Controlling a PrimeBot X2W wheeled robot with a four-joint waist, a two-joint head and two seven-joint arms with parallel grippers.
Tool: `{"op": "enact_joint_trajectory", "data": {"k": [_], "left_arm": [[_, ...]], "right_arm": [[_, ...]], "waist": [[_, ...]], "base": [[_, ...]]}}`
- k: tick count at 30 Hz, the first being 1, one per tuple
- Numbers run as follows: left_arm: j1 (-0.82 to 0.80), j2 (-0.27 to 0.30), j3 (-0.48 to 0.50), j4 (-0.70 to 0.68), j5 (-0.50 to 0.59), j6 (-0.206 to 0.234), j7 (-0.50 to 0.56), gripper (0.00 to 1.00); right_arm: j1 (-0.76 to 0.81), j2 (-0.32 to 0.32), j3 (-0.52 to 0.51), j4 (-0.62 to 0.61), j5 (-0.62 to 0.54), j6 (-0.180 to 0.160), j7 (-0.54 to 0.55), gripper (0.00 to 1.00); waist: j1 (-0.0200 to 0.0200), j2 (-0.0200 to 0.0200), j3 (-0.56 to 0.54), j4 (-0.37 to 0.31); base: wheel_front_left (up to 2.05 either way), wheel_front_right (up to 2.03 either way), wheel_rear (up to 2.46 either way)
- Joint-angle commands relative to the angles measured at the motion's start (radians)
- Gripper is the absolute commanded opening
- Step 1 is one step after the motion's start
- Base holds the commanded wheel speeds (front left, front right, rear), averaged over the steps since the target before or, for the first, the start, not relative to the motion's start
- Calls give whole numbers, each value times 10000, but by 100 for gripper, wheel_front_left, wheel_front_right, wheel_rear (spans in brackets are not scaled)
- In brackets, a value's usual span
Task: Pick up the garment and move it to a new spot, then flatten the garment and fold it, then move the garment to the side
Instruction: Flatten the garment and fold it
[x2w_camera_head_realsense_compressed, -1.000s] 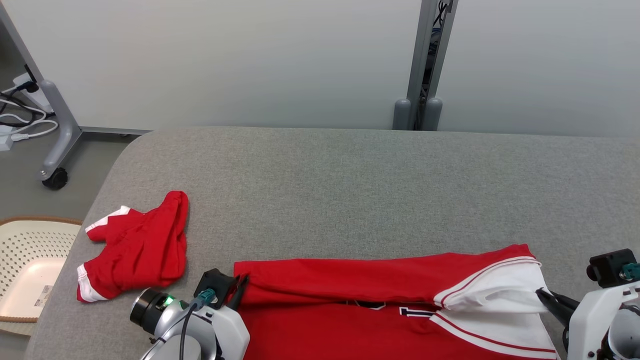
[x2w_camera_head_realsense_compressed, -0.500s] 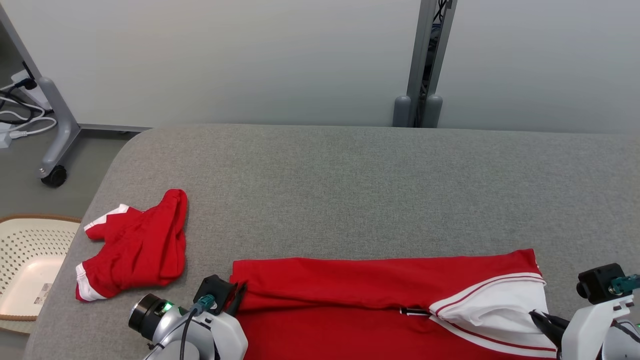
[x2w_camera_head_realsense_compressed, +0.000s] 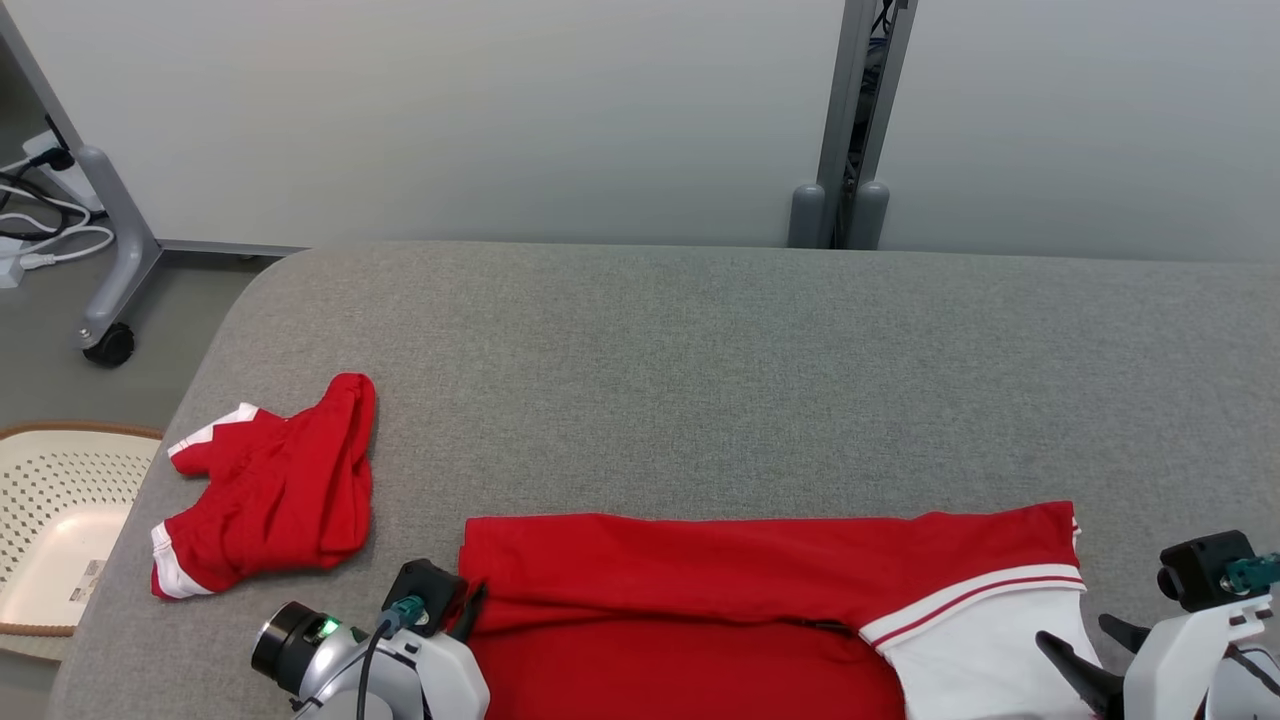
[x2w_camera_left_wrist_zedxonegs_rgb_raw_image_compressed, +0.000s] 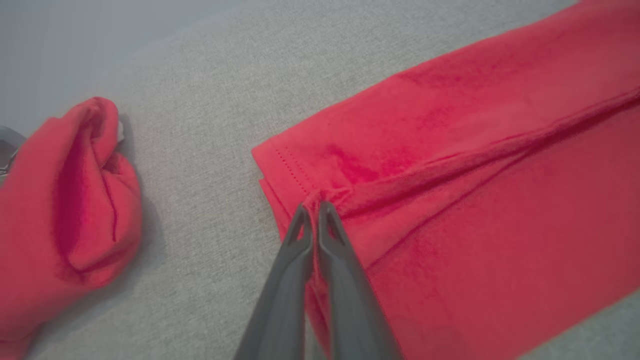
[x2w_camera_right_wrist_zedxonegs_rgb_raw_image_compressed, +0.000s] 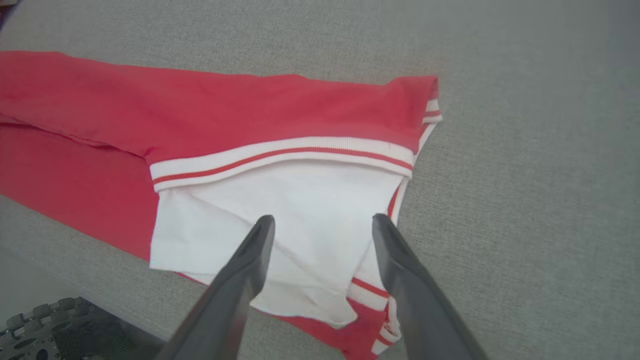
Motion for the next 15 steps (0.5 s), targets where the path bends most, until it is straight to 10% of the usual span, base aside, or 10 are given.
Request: {"op": "enact_joint_trajectory", "data": {"k": [1, 15], "left_arm": [[-78, 50, 28, 65, -114, 36, -28, 100], [-424, 317, 873, -427, -705, 1061, -123, 100]], "right_arm": [[50, -6, -113, -40, -116, -4, -34, 100], [-406, 494, -1594, 11, -1600, -4, -1893, 100]], "waist": [[0, -1, -7, 1], [0, -1, -290, 62]], "base": [[0, 0, 0], [0, 0, 0]]}}
